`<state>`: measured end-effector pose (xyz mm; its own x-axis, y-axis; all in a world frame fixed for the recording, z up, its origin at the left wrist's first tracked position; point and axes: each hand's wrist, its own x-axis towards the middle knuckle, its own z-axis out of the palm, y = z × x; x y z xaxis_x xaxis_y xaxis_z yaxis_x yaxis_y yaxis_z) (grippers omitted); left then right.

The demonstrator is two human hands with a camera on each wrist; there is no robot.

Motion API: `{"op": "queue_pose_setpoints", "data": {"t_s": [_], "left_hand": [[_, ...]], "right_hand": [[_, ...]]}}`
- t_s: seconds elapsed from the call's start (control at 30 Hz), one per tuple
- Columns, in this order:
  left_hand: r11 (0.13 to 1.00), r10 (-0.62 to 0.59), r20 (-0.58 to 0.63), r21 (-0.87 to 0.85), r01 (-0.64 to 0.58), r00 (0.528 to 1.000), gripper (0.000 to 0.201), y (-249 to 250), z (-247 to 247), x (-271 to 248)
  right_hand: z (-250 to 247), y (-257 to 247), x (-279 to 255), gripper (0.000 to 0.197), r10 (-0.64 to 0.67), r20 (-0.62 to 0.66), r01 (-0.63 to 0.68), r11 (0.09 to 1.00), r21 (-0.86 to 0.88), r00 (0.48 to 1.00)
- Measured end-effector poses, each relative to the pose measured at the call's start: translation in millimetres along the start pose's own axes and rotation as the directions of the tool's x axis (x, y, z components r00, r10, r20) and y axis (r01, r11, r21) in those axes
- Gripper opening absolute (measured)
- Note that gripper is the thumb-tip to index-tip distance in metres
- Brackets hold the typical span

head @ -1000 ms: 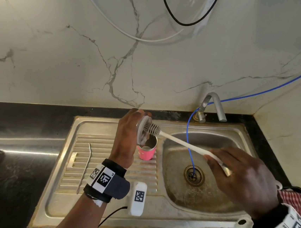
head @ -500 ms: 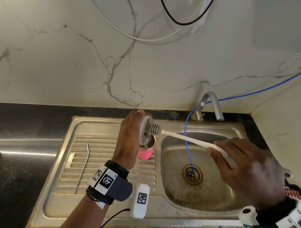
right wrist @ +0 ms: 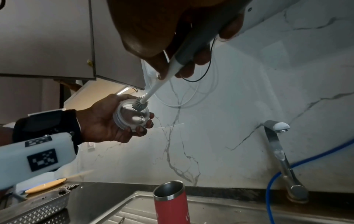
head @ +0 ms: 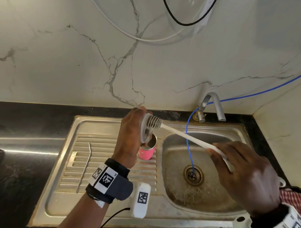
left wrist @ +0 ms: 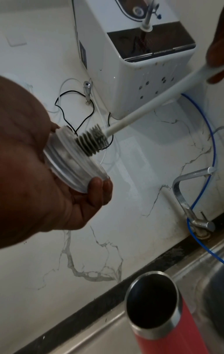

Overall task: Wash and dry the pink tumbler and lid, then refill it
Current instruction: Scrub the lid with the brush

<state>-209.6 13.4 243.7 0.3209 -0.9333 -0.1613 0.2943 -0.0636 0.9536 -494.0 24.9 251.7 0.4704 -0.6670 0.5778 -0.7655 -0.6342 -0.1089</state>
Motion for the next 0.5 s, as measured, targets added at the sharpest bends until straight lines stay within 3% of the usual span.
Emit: {"op": "queue_pose_setpoints", "data": {"t_s": [0.23, 0.43, 0.5], "left_hand": [[0.999, 0.016, -0.028, 0.051, -0.015, 0.999, 0.06, 6, -2, 1], [0.995, 0.073, -0.012, 0.075, -0.072, 0.997, 0.061, 3, -5, -1], [0.987, 0.107, -0.014, 0.124, -0.104, 0.994, 0.049, 1, -7, 0]], "right_hand": [[-10, -12, -4, 0.038, 0.014, 0.23, -0.042, 0.992, 0.118, 0.973], [-21, -9, -1, 0.031, 0.032, 0.131, -0.07, 0.951, 0.303, 0.991], [-22, -8, -1, 0.032, 0.064, 0.117, -0.098, 0.945, 0.313, 0.991]]}}
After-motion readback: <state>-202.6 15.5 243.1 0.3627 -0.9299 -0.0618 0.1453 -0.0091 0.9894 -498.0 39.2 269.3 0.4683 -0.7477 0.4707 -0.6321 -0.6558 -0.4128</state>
